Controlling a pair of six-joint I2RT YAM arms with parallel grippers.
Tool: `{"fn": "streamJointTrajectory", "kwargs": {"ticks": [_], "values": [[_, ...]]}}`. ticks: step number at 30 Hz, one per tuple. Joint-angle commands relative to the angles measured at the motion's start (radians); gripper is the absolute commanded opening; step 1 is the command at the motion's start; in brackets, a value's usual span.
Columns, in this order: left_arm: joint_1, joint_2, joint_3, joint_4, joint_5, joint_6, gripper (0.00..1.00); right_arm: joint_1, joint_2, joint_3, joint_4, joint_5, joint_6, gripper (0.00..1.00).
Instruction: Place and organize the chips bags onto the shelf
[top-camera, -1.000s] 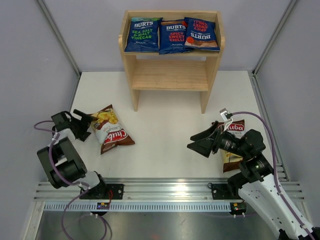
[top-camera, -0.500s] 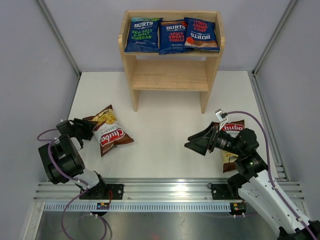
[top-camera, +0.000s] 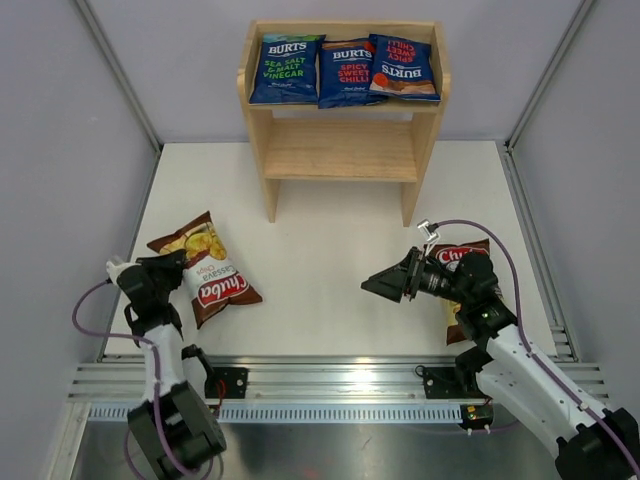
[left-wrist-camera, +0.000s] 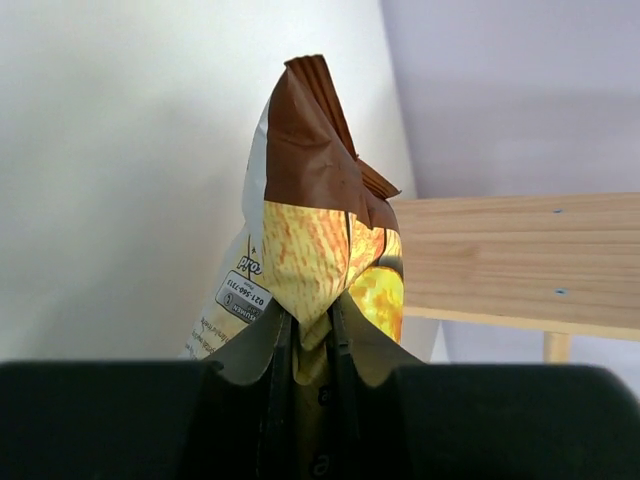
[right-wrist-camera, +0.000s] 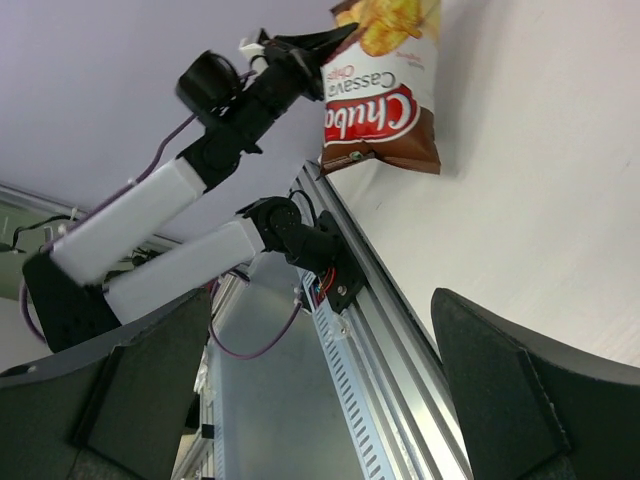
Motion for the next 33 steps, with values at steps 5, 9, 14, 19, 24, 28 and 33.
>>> {"fn": "streamJointTrajectory", "kwargs": {"ticks": [5,9,14,19,24,28,33], "values": [[-0.005,-0.310,-0.008,-0.185,0.022,-0.190,0.00,0.068,0.204,-0.038,0.303,0.021,0.066,0.99],[-0.008,-0.393,-0.005,-0.139,0.103,-0.367,0.00,0.270,0.364,-0.022,0.500,0.189,0.059,0.99],[-0.034,-0.344,0.096,-0.021,0.204,-0.578,0.00,0.500,0.548,-0.003,0.758,0.588,0.088,0.97],[-0.068,-0.327,0.211,0.036,0.218,-0.700,0.00,0.640,0.688,0.092,0.879,0.820,0.100,0.95],[-0.100,-0.309,0.292,0.028,0.250,-0.764,0.00,0.761,0.826,0.264,0.920,0.945,-0.031,0.95],[-0.122,-0.306,0.300,0.030,0.266,-0.798,0.00,0.775,0.897,0.356,0.945,0.958,-0.087,0.95],[-0.155,-0.321,0.254,0.106,0.286,-0.881,0.00,0.775,0.976,0.462,0.928,0.977,-0.150,0.96]]}}
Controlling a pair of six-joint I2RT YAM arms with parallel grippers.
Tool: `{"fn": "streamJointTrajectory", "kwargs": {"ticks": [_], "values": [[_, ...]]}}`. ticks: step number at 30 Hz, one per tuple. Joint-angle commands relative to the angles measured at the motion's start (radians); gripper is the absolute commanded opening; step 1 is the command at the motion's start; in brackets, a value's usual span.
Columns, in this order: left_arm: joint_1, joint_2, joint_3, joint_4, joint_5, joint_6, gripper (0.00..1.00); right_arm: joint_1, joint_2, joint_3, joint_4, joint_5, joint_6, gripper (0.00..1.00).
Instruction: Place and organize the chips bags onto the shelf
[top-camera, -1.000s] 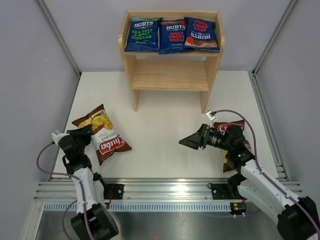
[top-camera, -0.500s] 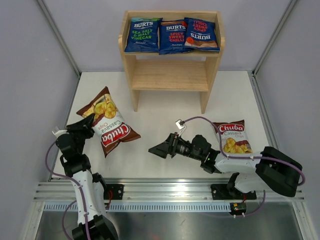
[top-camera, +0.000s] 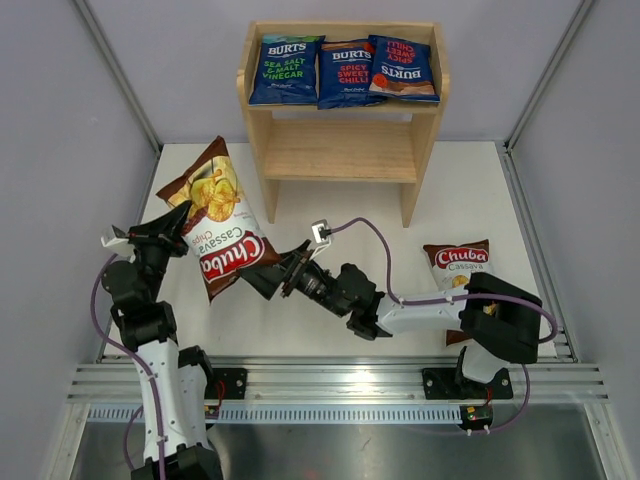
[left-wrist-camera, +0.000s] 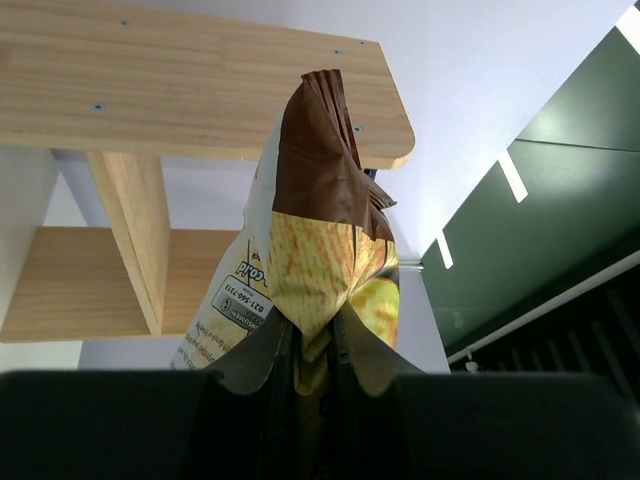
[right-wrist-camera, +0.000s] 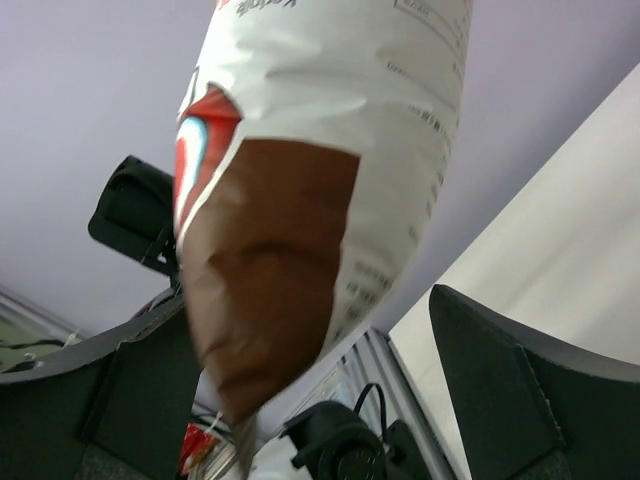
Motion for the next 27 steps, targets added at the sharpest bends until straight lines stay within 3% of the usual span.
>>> {"fn": "streamJointTrajectory", "kwargs": {"ticks": [1,5,10,17,21,27], "values": [[-0.021,-0.013,-0.015,0.159,0.055,-0.129,0.00,0.010,0.058,0.082,0.078,0.077,-0.103,0.97],[-0.041,-0.022,-0.031,0.173,0.059,-0.141,0.00,0.009,0.115,0.106,0.179,0.073,-0.107,0.96],[-0.050,-0.042,-0.041,0.125,0.067,-0.106,0.00,0.009,0.138,0.121,0.247,0.079,-0.155,0.88],[-0.048,-0.056,-0.087,0.067,0.049,-0.028,0.00,0.009,0.114,0.073,0.299,0.025,-0.213,0.55],[-0.050,-0.066,-0.095,0.071,0.056,0.017,0.12,0.007,0.069,0.024,0.296,0.004,-0.259,0.40],[-0.048,-0.083,-0.072,0.082,0.073,0.057,0.29,0.006,-0.001,-0.023,0.252,-0.065,-0.315,0.32]]}}
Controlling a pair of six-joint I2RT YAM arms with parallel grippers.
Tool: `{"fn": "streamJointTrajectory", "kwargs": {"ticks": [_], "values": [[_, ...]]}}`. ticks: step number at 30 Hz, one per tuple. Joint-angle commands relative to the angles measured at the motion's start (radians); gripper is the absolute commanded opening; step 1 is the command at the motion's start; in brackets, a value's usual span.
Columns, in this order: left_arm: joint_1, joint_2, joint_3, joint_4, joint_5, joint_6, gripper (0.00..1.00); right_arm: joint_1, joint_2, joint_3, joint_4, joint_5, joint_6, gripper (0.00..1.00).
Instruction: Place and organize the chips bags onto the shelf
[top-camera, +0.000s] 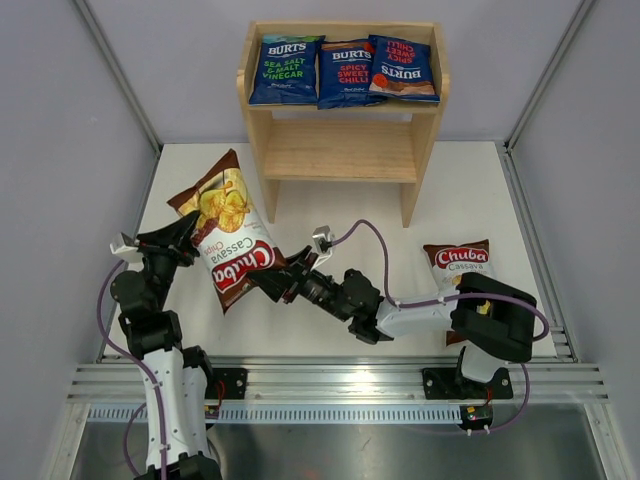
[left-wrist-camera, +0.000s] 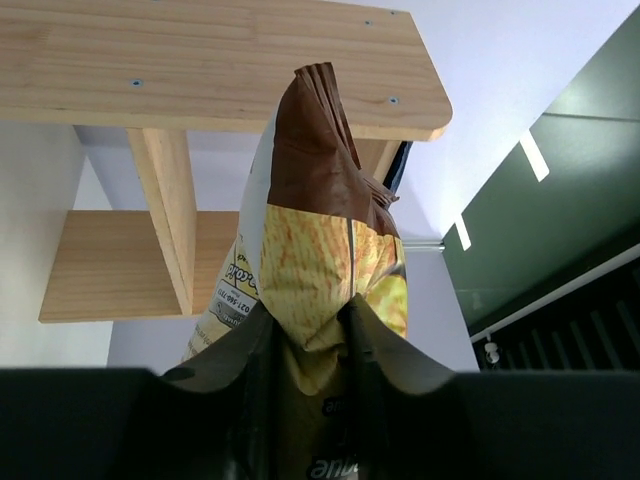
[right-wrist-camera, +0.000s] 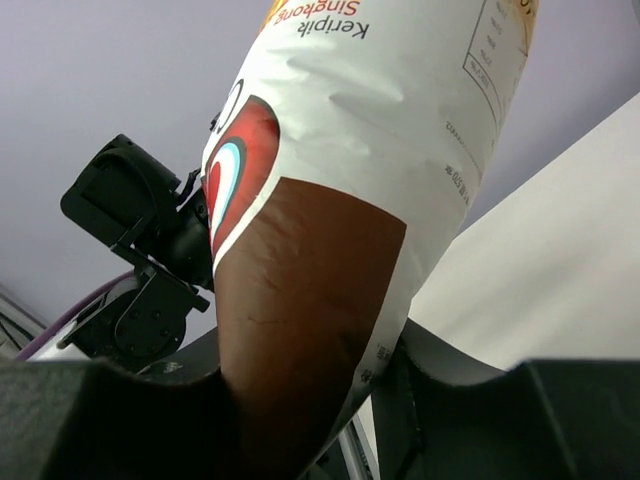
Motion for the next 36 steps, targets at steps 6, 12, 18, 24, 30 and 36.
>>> {"fn": "streamJointTrajectory", "kwargs": {"ticks": [6,12,18,24,30,36], "values": [[-0.009,-0.017,0.048,0.047,0.062,0.064,0.45,0.000,-0.133,-0.018,0.039,-0.141,-0.157,0.08],[-0.008,-0.014,0.037,0.050,0.067,0.087,0.81,0.000,-0.176,-0.046,0.011,-0.179,-0.172,0.00],[-0.009,0.003,0.072,-0.041,0.030,0.265,0.99,0.002,-0.234,-0.110,0.008,-0.166,-0.171,0.00],[-0.008,0.055,0.082,-0.111,-0.044,0.463,0.99,0.002,-0.303,-0.185,-0.024,-0.101,-0.179,0.00],[-0.008,0.125,0.158,-0.224,-0.111,0.657,0.99,0.000,-0.393,-0.271,-0.053,-0.041,-0.183,0.00],[-0.003,0.309,0.299,-0.434,-0.053,0.929,0.99,-0.032,-0.560,-0.339,-0.197,0.046,-0.156,0.00]]}}
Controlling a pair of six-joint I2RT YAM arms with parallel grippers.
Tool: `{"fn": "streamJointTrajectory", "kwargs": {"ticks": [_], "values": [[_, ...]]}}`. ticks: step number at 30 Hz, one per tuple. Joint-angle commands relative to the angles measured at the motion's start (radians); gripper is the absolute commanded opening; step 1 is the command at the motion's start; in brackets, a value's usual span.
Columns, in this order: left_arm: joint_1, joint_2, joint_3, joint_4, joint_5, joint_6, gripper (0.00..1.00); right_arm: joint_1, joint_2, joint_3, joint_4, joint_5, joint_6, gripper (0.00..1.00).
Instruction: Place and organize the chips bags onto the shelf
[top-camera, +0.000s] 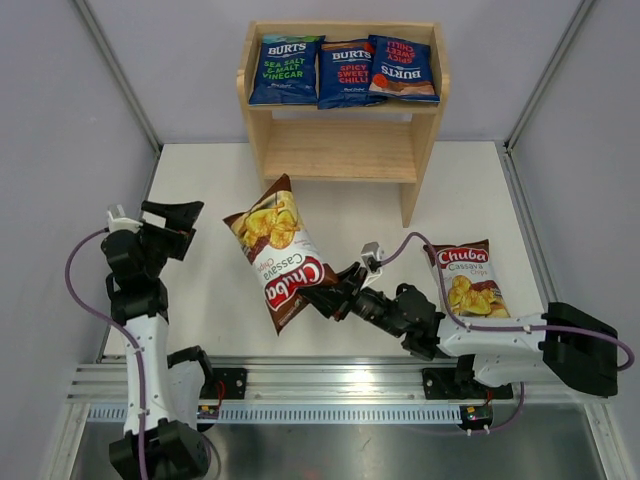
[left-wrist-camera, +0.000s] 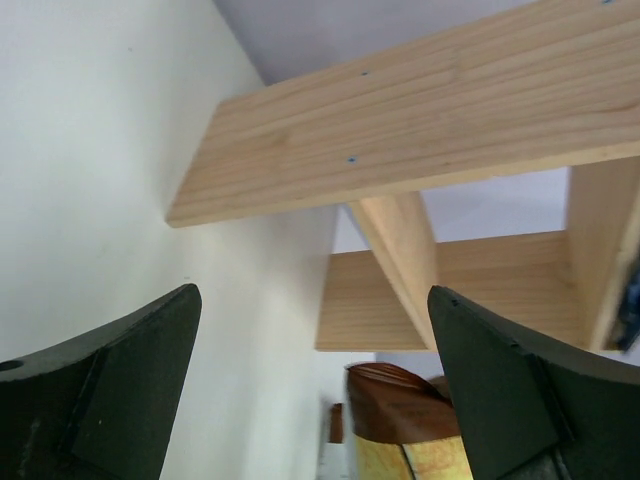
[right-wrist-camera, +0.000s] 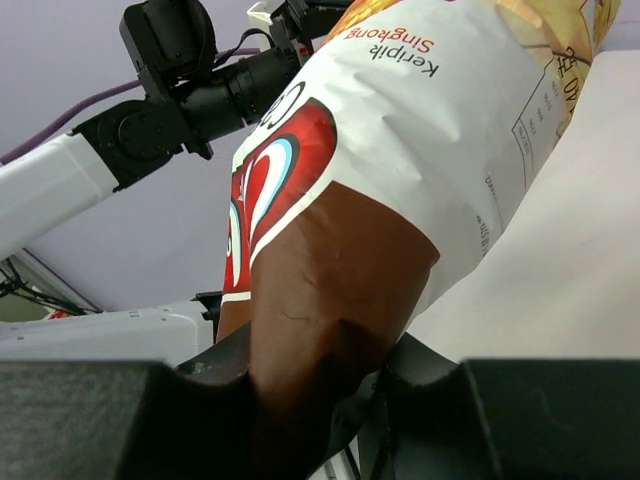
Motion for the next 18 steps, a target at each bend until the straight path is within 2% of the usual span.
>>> {"fn": "streamJointTrajectory", "kwargs": {"ticks": [1,5,7,8,11,14,18], "values": [[0.002,0.104,0.098,-0.108,0.072,0.245,0.99,-0.045,-0.117,0.001,-0.015,0.077,0.004,0.00],[0.000,0.152,0.118,-0.189,0.233,0.423,0.99,-0.126,-0.203,0.007,-0.113,0.081,0.064,0.00],[0.000,0.123,0.137,-0.251,0.204,0.547,0.99,-0.223,-0.227,0.015,-0.124,0.042,0.128,0.00],[-0.003,0.108,0.140,-0.301,0.146,0.615,0.99,-0.260,-0.230,0.027,-0.133,0.010,0.181,0.00],[-0.072,0.045,0.119,-0.312,-0.006,0.663,0.99,-0.352,-0.215,0.062,-0.167,-0.026,0.214,0.00],[-0.098,0.034,0.102,-0.311,-0.031,0.693,0.99,-0.405,-0.183,0.133,-0.214,-0.061,0.217,0.00],[-0.109,0.026,0.108,-0.317,-0.020,0.701,0.99,-0.508,-0.105,0.197,-0.191,-0.107,0.274,0.00]]}}
